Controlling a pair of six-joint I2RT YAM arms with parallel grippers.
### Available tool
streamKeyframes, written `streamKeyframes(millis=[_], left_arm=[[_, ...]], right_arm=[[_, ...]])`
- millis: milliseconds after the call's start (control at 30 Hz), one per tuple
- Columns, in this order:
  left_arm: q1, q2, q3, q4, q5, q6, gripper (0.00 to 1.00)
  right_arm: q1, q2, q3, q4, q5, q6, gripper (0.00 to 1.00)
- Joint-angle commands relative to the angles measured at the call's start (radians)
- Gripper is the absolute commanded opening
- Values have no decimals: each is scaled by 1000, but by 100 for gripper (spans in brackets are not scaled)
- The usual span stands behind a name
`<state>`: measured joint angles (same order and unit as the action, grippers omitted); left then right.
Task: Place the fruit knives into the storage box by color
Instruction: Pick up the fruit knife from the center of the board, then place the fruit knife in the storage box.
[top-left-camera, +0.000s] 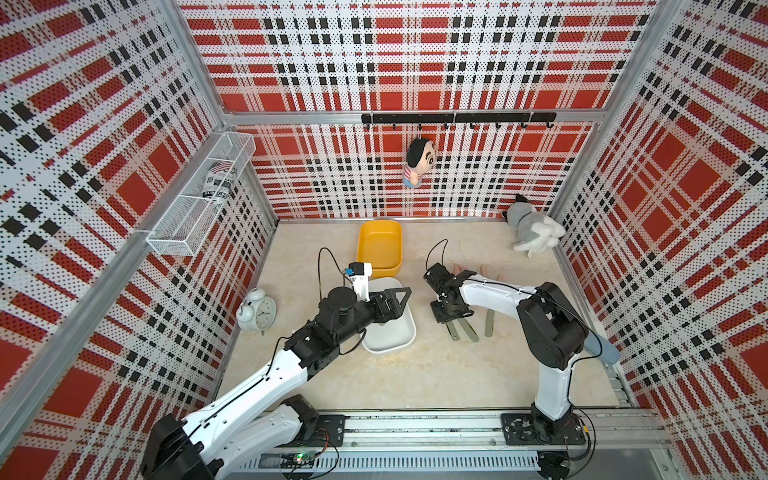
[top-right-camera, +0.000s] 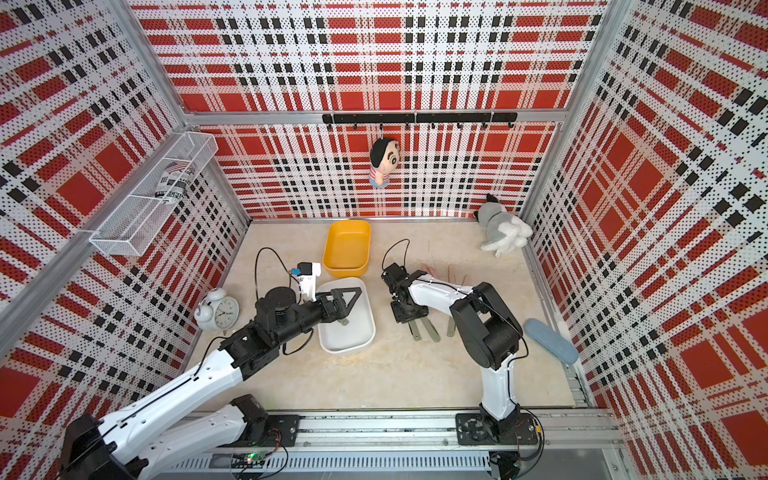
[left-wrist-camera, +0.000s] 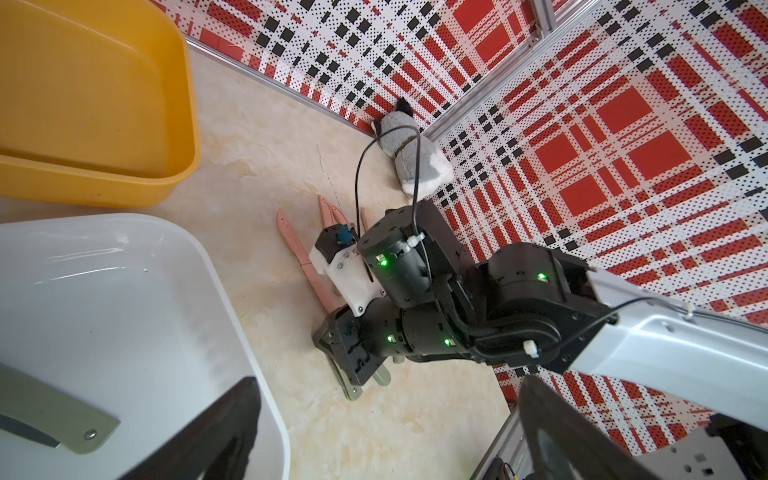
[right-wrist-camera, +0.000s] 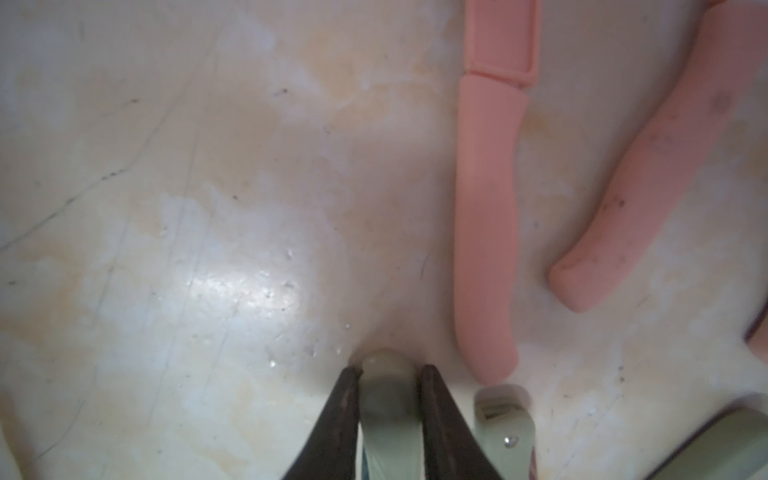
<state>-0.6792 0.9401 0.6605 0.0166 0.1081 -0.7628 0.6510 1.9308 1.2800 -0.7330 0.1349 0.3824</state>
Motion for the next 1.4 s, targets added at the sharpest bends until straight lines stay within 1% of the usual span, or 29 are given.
streamKeyframes(millis=[0,200,467,700,867,1067,1200,1367], left_arm=[[9,-16,-9,-1,4,-2,98],[24,-32,0,-19,1,6,98],[77,-60,22,-67,16,25,98],[98,-81,72,-192,17,54,98],[119,-145,73,-314,-6,60,98],[132,-202,61,-388,-2,46,98],[133,-231,46,-421,15,36,99],[135,-277,-5,-404,54,-1,98]], right_arm=[[4,4,-28,-58,12,-4,25],[4,-26,16,-82,9,-6,24],[4,-56,106,-136,5,-14,23],[16,-58,205,-184,3,-23,22],[45,-28,336,-225,-3,-28,22],[98,43,518,-270,-23,-31,22],[144,100,647,-297,-41,-19,22],[205,177,801,-326,-75,-6,22]])
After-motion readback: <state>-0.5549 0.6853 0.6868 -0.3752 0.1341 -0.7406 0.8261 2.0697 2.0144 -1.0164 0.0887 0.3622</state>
